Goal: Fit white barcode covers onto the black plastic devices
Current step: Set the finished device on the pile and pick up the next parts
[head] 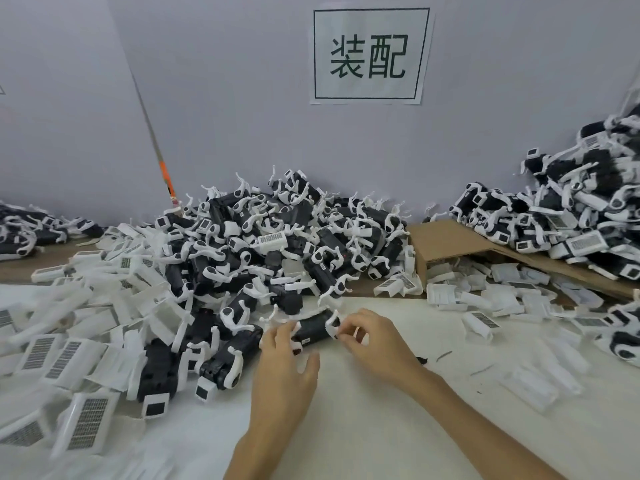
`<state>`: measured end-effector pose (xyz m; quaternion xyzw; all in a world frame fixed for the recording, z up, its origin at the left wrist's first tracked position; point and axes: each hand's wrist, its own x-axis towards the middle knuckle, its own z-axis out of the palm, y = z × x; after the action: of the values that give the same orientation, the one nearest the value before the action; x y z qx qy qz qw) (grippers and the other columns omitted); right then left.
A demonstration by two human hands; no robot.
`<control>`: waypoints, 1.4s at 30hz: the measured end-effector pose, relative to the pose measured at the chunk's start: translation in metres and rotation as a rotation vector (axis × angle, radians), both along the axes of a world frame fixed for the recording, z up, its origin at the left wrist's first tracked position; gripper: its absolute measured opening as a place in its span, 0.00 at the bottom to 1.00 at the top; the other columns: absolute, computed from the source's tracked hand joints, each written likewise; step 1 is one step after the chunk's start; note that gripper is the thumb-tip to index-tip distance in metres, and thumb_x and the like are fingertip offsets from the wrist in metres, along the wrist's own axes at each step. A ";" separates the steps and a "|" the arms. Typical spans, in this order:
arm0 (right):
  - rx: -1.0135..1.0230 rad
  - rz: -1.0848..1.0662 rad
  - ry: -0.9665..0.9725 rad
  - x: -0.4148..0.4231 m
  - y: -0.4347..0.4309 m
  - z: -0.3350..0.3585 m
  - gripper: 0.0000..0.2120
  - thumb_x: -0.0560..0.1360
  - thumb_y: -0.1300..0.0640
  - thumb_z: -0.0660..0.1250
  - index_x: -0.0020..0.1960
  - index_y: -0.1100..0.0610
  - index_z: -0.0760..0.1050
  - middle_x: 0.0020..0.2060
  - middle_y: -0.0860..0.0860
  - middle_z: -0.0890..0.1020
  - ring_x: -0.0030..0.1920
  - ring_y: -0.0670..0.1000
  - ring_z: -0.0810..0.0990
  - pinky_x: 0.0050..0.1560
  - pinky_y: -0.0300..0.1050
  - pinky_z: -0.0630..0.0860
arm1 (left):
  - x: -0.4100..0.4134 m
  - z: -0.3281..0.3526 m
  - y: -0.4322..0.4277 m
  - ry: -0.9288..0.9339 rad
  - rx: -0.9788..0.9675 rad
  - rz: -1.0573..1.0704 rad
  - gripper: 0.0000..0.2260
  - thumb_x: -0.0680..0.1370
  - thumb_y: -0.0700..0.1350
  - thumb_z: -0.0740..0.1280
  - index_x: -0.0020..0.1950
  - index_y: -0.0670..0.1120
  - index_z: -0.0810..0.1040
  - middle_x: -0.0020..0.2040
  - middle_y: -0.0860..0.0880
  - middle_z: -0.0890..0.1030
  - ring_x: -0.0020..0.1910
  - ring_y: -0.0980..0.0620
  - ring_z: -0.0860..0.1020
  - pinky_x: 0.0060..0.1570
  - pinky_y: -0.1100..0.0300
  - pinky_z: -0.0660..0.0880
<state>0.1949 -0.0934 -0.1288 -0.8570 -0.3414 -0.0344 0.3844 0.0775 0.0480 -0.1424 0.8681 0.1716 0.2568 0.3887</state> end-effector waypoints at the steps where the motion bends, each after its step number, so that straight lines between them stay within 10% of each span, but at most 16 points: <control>1: 0.035 0.029 0.034 -0.003 -0.004 0.001 0.04 0.76 0.57 0.70 0.46 0.48 0.81 0.45 0.43 0.78 0.43 0.43 0.78 0.43 0.33 0.72 | 0.000 0.000 0.000 -0.017 0.019 -0.010 0.22 0.80 0.43 0.67 0.73 0.48 0.68 0.67 0.53 0.69 0.63 0.52 0.74 0.53 0.65 0.65; 9: 0.121 0.002 0.150 -0.020 -0.033 -0.013 0.16 0.77 0.57 0.71 0.52 0.36 0.74 0.56 0.42 0.76 0.51 0.40 0.77 0.47 0.32 0.72 | -0.001 0.003 -0.002 -0.087 0.238 0.004 0.06 0.81 0.46 0.67 0.45 0.55 0.76 0.41 0.61 0.76 0.46 0.55 0.73 0.43 0.61 0.66; 16: 0.266 -0.052 0.410 -0.024 -0.036 0.000 0.21 0.81 0.45 0.63 0.72 0.40 0.64 0.63 0.42 0.75 0.52 0.42 0.82 0.51 0.38 0.74 | -0.002 0.015 -0.006 -0.184 -0.610 -0.165 0.08 0.83 0.45 0.65 0.50 0.42 0.80 0.43 0.45 0.84 0.38 0.52 0.81 0.39 0.61 0.80; 22: 0.552 0.110 0.612 -0.034 -0.032 0.009 0.21 0.77 0.44 0.69 0.62 0.28 0.63 0.59 0.38 0.80 0.54 0.44 0.84 0.52 0.44 0.81 | -0.005 0.017 -0.011 -0.088 -0.821 -0.477 0.09 0.78 0.44 0.68 0.50 0.37 0.78 0.50 0.45 0.86 0.43 0.49 0.84 0.47 0.59 0.81; 29: 0.526 0.072 0.320 -0.039 -0.032 0.010 0.30 0.72 0.50 0.74 0.67 0.32 0.65 0.62 0.40 0.78 0.45 0.50 0.86 0.43 0.40 0.80 | -0.006 0.017 -0.010 -0.040 -0.891 -0.489 0.15 0.77 0.39 0.73 0.62 0.41 0.76 0.53 0.41 0.85 0.44 0.47 0.83 0.50 0.56 0.81; 34: 0.436 0.149 0.199 -0.053 -0.026 0.013 0.21 0.73 0.46 0.74 0.64 0.40 0.75 0.60 0.36 0.79 0.50 0.45 0.84 0.45 0.38 0.80 | -0.008 0.017 -0.016 0.079 -0.881 -0.541 0.17 0.75 0.54 0.74 0.60 0.47 0.83 0.55 0.45 0.85 0.48 0.43 0.83 0.51 0.52 0.82; 42: 0.308 -0.241 -0.082 -0.009 -0.066 0.027 0.14 0.77 0.61 0.71 0.61 0.51 0.79 0.62 0.45 0.78 0.63 0.47 0.76 0.66 0.38 0.70 | -0.009 0.020 -0.018 0.024 -0.925 -0.453 0.23 0.70 0.57 0.71 0.60 0.46 0.80 0.52 0.48 0.86 0.44 0.52 0.84 0.41 0.59 0.80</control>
<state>0.1861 -0.1595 -0.1017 -0.8207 -0.2425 -0.1665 0.4899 0.0687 0.0301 -0.1221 0.6236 0.0793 0.0533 0.7759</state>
